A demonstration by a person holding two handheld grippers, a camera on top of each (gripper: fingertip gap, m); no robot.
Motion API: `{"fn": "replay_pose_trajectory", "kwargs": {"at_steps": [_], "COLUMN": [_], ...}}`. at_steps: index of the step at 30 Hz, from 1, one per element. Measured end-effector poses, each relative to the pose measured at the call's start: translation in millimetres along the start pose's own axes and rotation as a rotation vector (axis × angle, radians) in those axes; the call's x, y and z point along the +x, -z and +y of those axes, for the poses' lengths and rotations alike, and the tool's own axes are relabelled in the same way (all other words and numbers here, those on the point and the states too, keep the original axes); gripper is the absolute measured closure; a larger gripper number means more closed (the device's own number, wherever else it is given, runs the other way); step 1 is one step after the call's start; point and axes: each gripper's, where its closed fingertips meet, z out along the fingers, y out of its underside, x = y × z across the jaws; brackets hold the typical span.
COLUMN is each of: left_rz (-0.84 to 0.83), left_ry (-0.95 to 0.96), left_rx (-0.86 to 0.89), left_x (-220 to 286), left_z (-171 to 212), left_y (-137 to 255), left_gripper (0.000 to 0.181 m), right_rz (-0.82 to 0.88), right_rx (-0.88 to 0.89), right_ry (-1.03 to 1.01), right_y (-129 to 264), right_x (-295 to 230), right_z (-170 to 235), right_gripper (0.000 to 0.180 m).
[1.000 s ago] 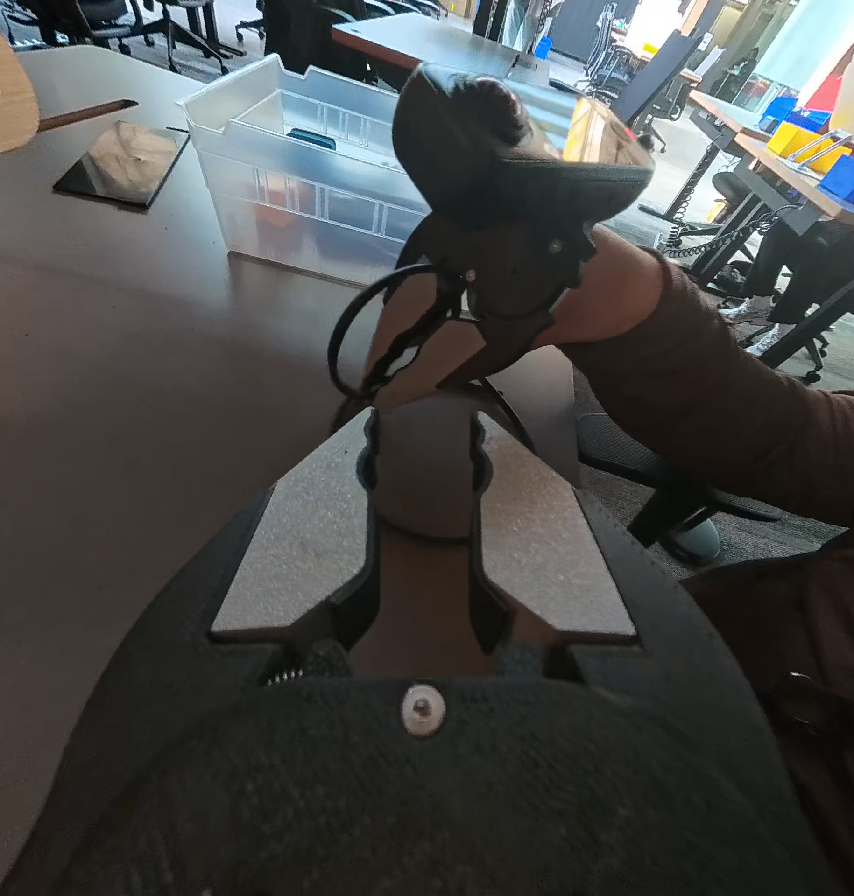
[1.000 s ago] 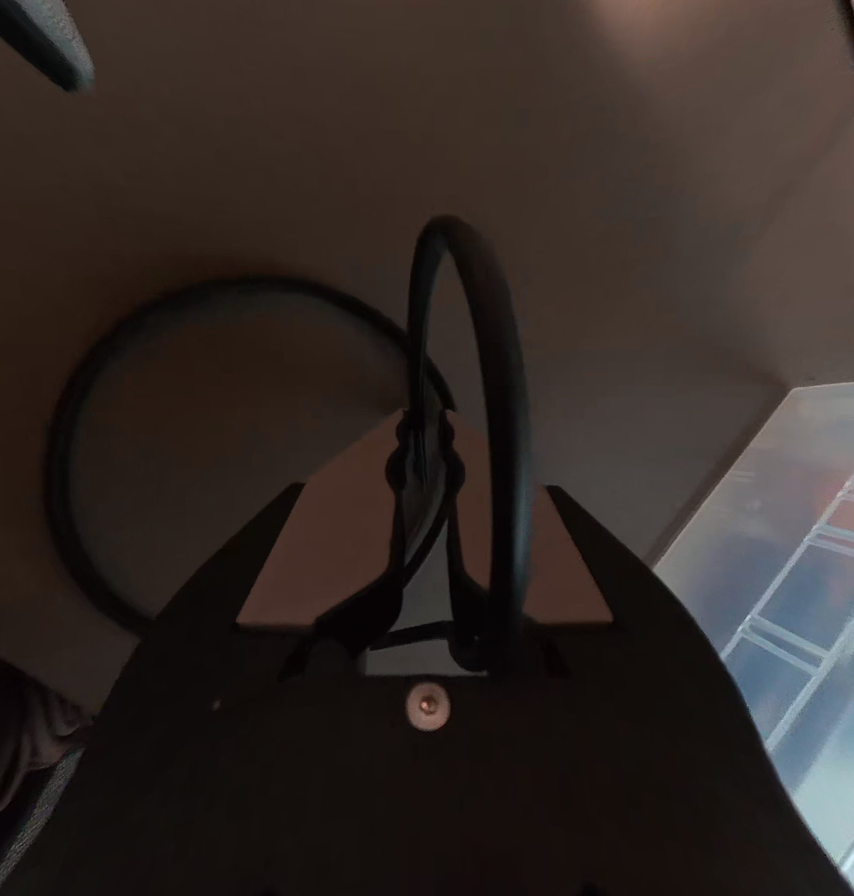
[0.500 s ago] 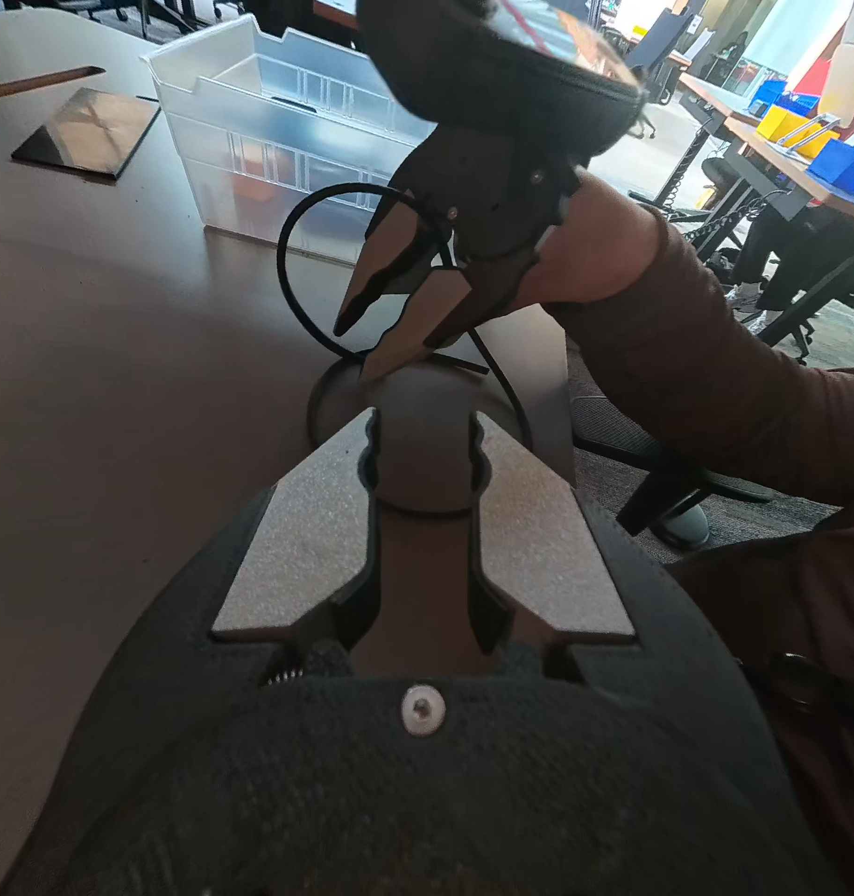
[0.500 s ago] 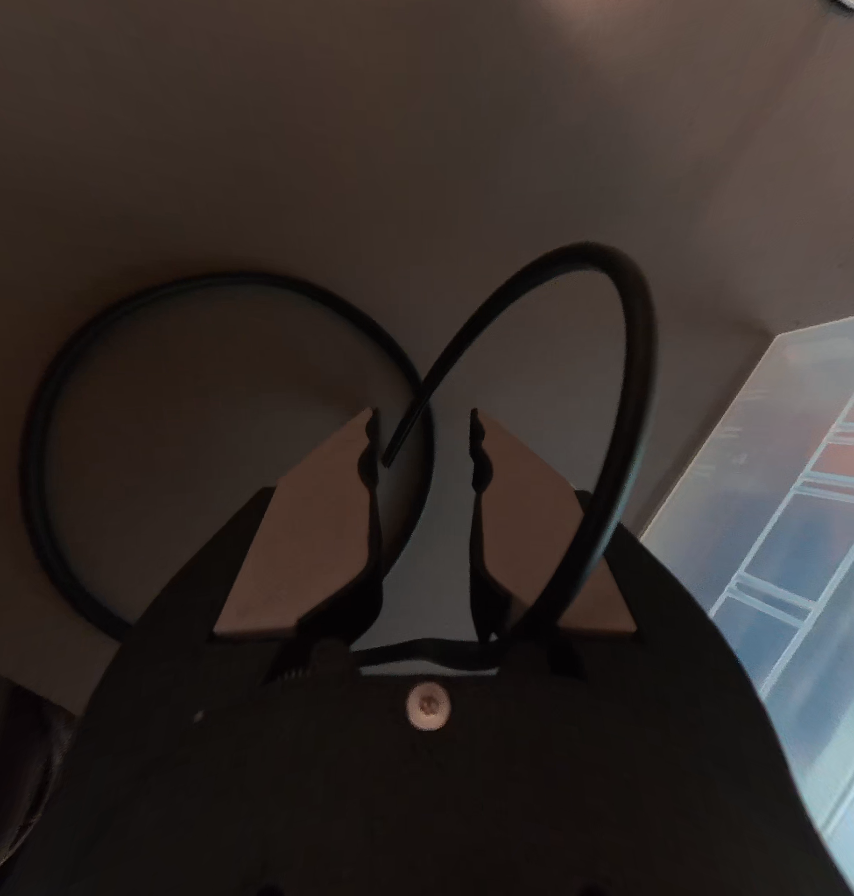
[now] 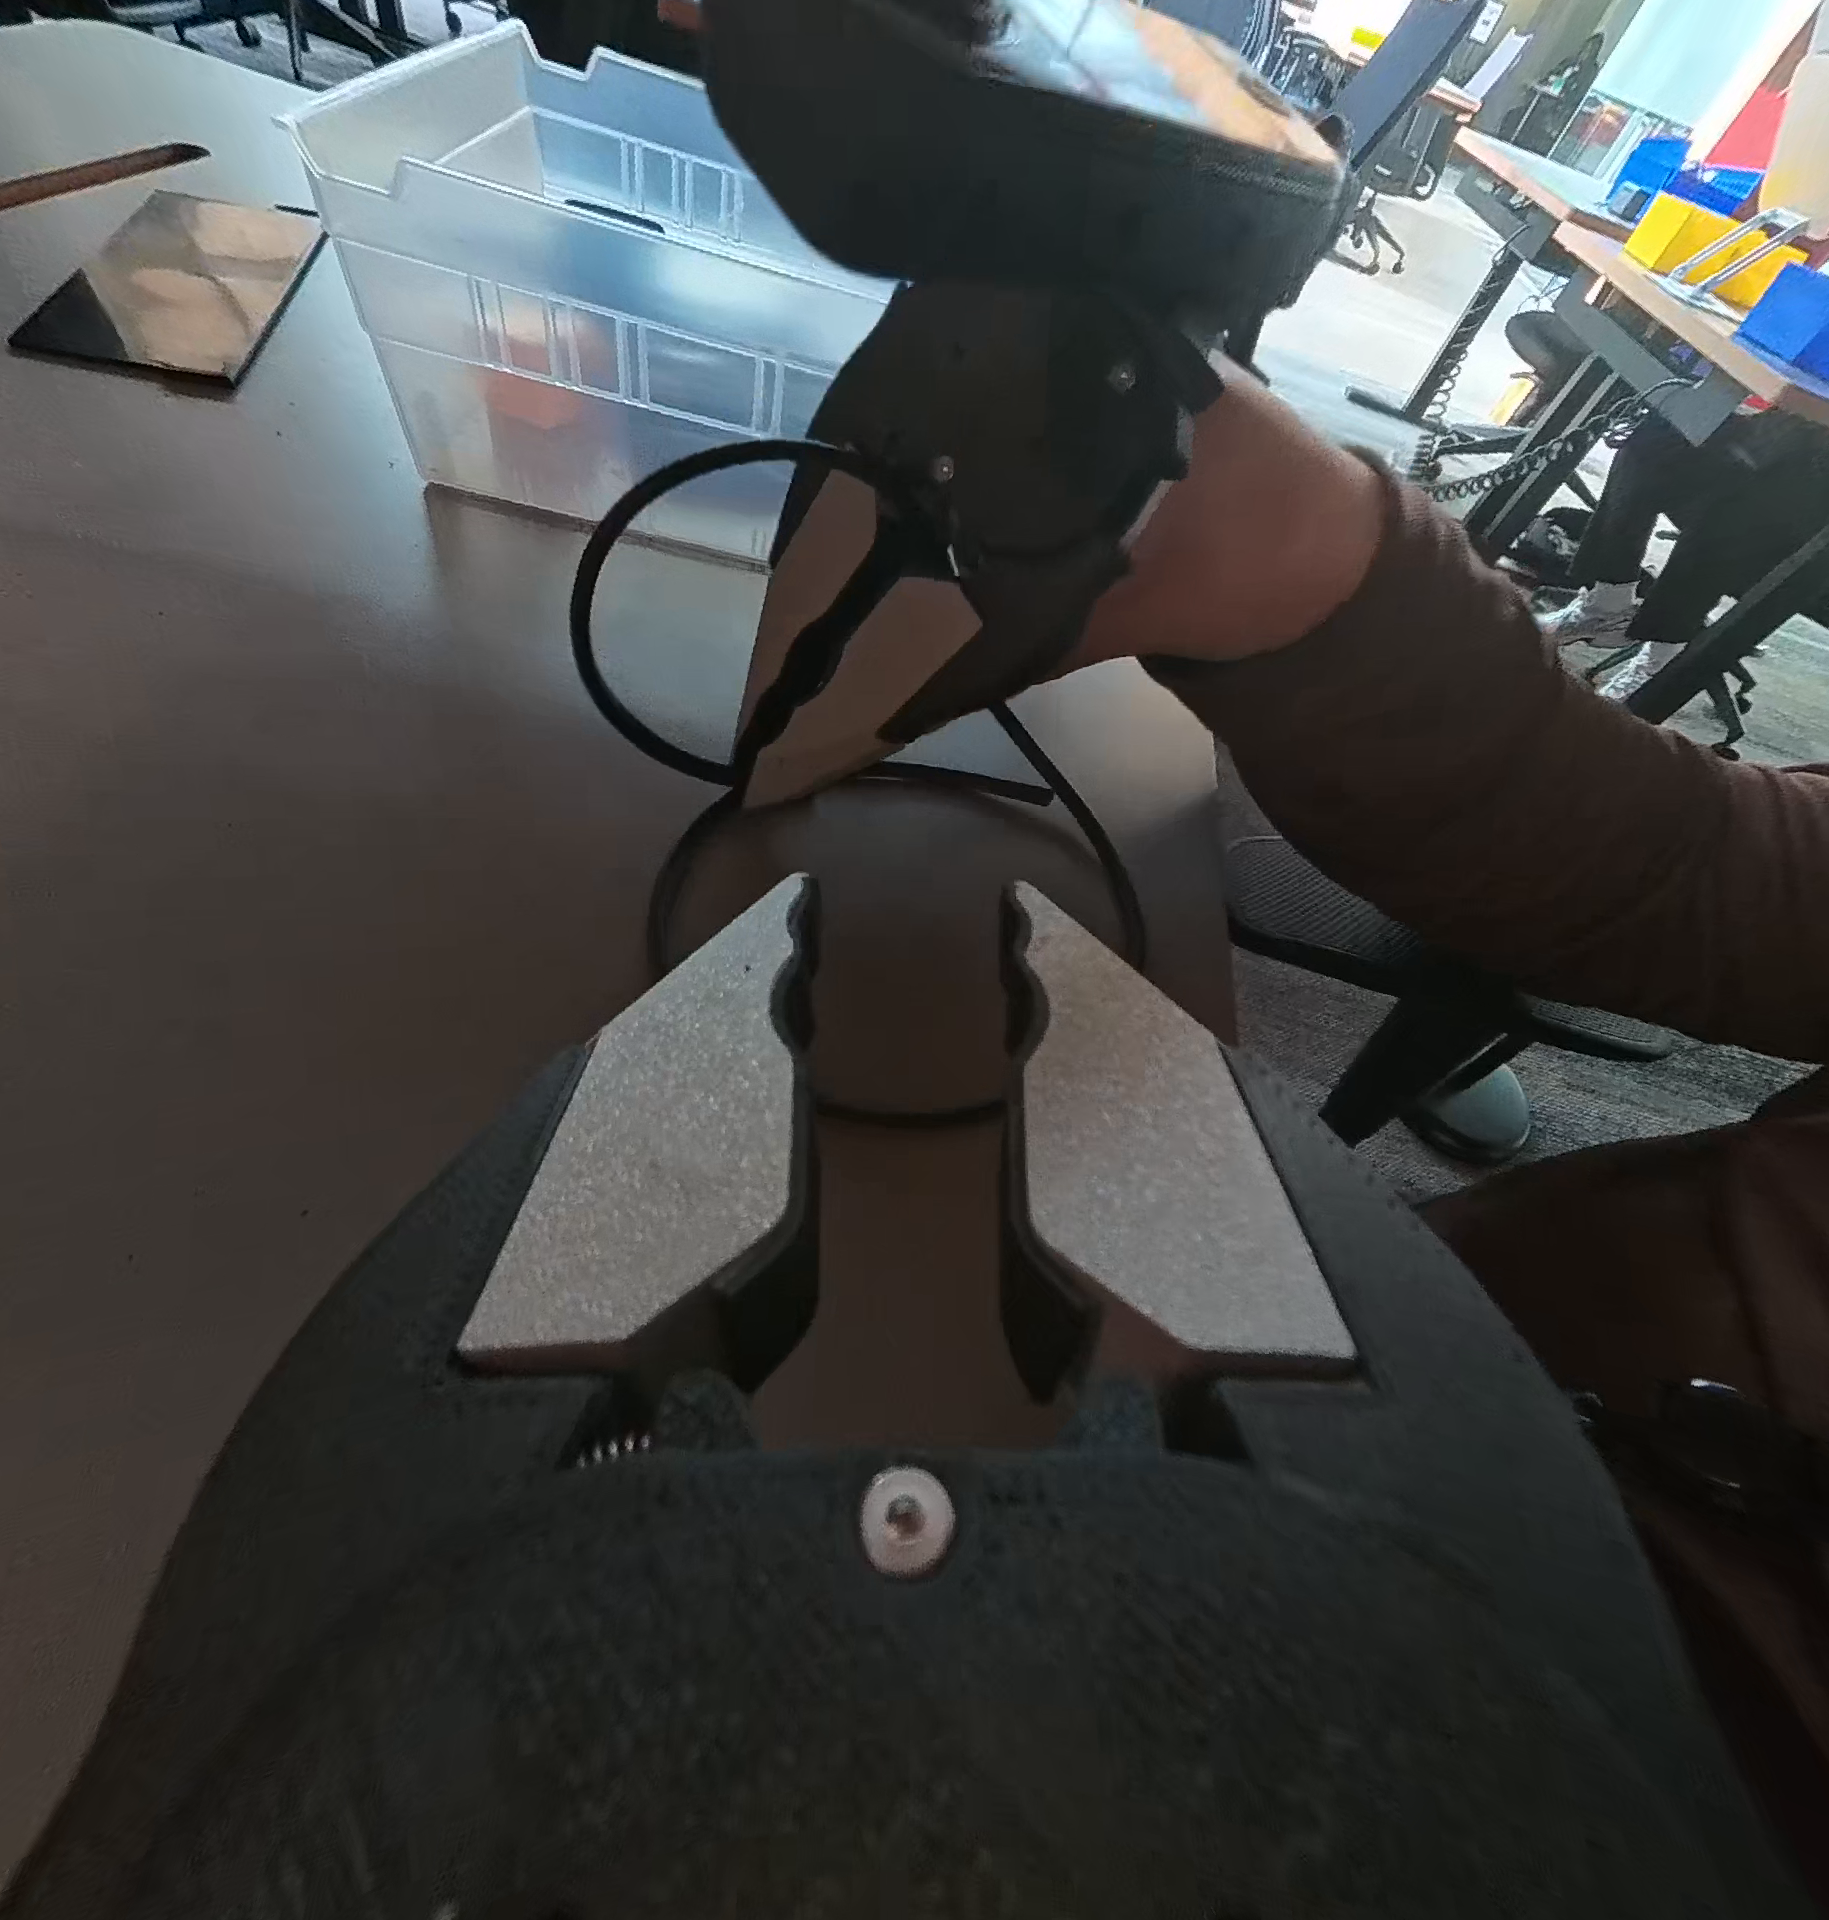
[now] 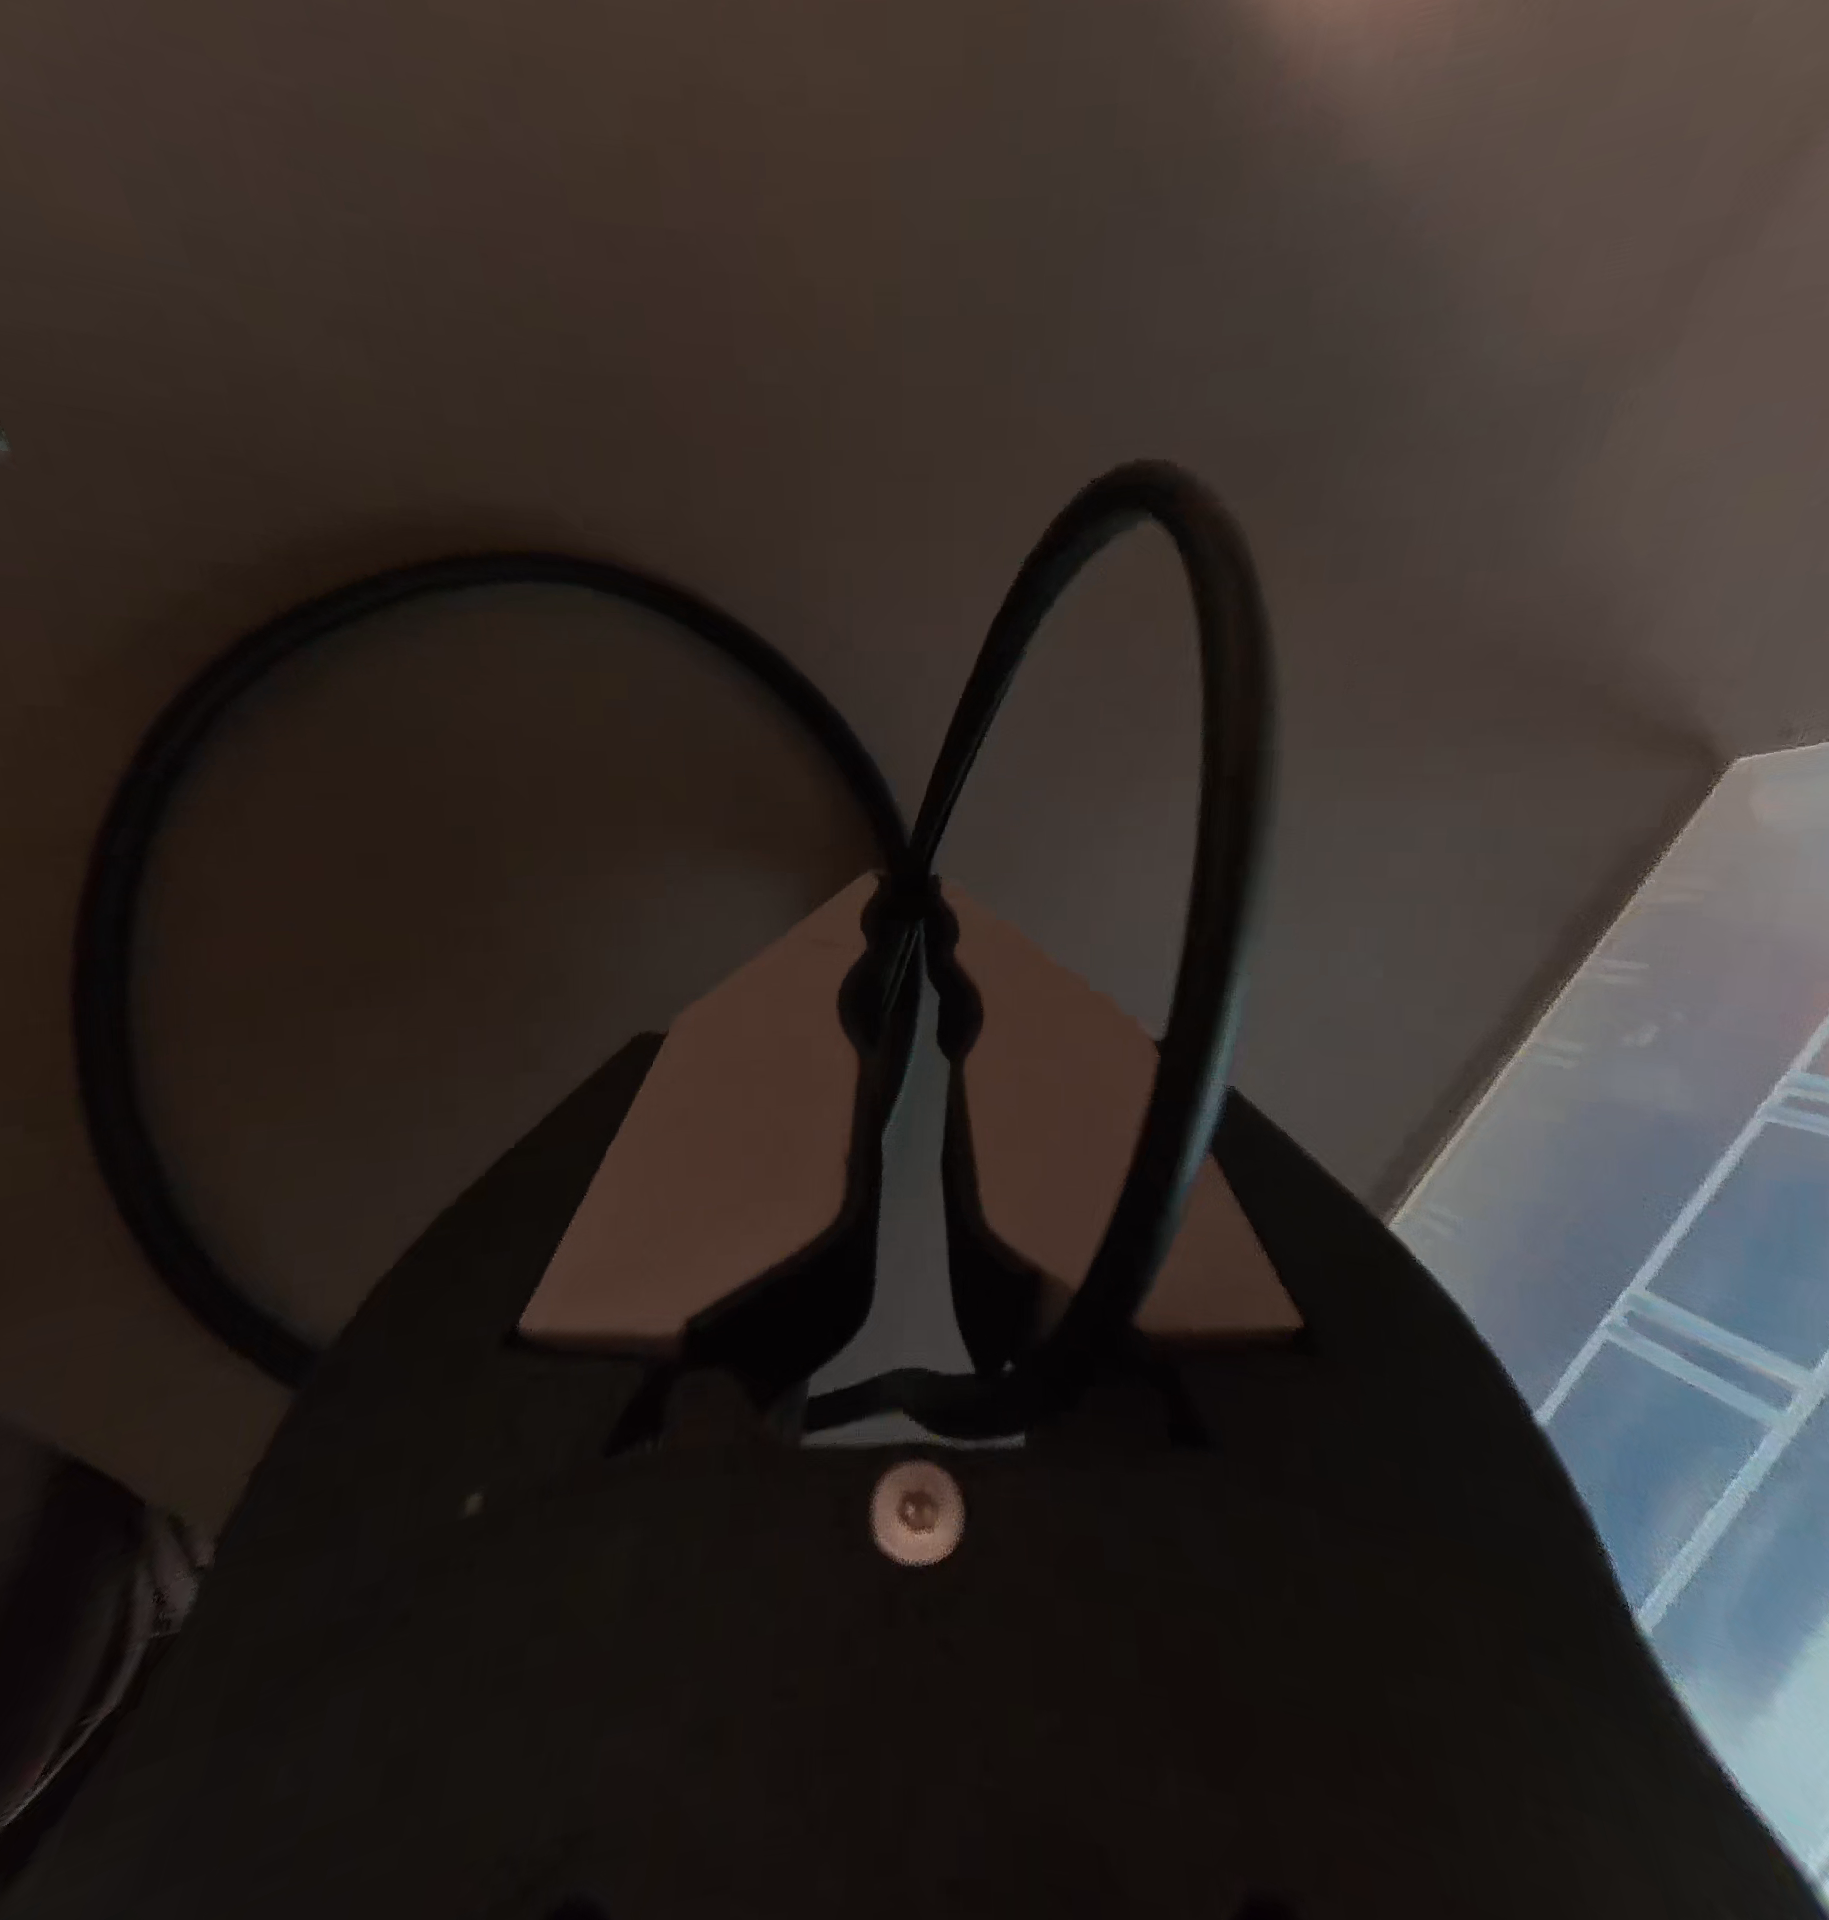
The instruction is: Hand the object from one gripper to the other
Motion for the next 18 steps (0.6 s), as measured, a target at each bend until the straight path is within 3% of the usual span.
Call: {"fn": "replay_pose_trajectory", "kwargs": {"at_steps": [1,4,8,18], "left_rz": [0.001,-0.008,-0.011,-0.019], "left_ry": [-0.007,-0.013,0.009,0.003], "left_rx": [-0.001,0.005,0.043,0.054], "left_x": [0,-3,-8,-6], "left_z": [0,-2,-9,-10], "left_y": [1,5,16,20], "left_gripper": [0.149,0.15,0.15,0.153], "right_rz": [0.013,-0.022,0.006,0.366], "right_rx": [-0.006,0.071,0.182,0.345], "right_ry": [0.01,-0.003,-0.034,-0.043], "right_y": [-1,7,49,233], "right_x": [0,-7,7,101], "right_z": [-2,-19,-38,-60], "right_gripper": [0.18,0.18,0.18,0.18]}}
